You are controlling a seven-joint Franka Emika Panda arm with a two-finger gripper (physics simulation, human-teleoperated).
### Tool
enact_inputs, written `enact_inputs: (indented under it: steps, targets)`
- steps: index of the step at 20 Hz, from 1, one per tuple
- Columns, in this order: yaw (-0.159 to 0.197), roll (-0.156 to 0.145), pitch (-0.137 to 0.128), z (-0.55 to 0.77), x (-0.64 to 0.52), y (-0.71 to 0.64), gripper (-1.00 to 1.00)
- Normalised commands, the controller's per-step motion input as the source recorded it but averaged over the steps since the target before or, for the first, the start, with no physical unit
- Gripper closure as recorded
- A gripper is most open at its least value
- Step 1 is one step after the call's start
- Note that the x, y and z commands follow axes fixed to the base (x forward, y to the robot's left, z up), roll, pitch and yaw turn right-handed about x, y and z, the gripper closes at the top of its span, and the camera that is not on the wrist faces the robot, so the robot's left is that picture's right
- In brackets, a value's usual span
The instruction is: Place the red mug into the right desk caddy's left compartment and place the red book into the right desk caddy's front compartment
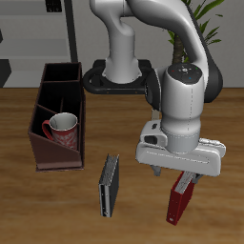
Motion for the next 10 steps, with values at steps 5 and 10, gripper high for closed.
enact_inputs:
  steps: [5,10]
  targets:
    - [-0.02,0.006,0.031,-0.18,-0.01,0.02,-1.0]
    - [0.004,-0.004,0.024,-0.2,0.0,0.04,-1.0]
